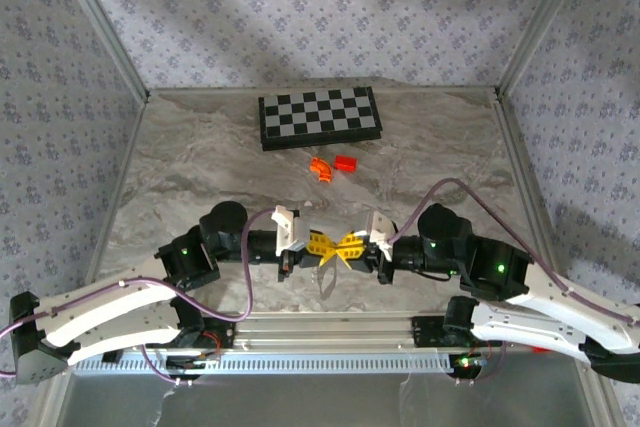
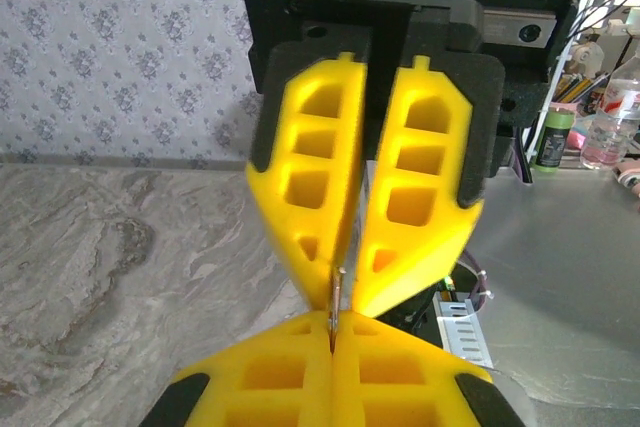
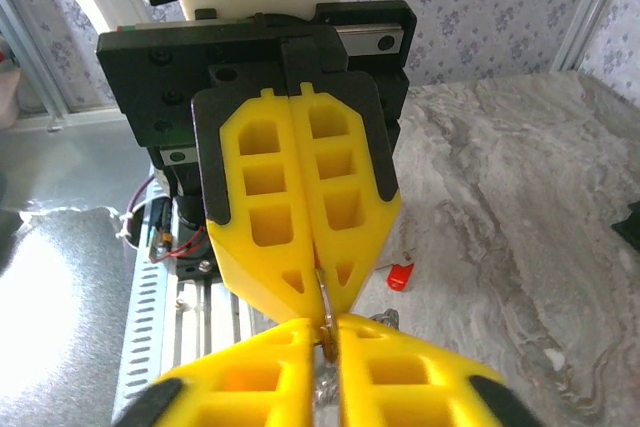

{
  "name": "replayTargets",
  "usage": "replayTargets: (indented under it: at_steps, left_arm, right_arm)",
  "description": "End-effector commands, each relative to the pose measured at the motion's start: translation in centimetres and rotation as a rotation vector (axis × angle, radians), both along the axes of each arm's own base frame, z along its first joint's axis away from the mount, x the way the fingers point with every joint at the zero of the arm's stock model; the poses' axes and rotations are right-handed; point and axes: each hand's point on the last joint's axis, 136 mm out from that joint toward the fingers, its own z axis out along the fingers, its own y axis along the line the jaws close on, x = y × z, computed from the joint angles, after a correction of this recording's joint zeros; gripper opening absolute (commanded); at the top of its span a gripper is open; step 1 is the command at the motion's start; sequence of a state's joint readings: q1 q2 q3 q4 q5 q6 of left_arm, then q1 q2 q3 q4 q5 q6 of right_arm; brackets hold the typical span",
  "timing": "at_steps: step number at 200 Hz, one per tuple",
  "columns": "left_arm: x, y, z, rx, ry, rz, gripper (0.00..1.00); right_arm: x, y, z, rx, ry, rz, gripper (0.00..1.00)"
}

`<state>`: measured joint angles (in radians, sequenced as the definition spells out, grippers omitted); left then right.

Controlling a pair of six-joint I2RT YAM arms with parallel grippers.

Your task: Put the keys on the keyring

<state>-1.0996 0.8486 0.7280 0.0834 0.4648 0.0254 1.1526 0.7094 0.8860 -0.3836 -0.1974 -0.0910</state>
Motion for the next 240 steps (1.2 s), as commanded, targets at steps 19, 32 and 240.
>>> replayTargets:
  at_steps: [19,32,240]
  left_arm:
    - [-0.5,0.2,2.0,-0.061,-0.036,-0.025,0.0]
    - [-0.4,0.4,1.5,-0.037,-0.036,-0.013,0.11]
    - [-0.4,0.1,0.3,0.004,0.006,-0.023,0.26]
  right_arm:
    - [0.3,-0.2,-0.1,-0.008,-0.017,-0.023,0.0]
    - [0.4,-0.5,-0.3,-0.034,-0.028,-0.028,0.0]
    - [-1.4,-0.3,0.5,-0.104,-0.124,0.078,0.0]
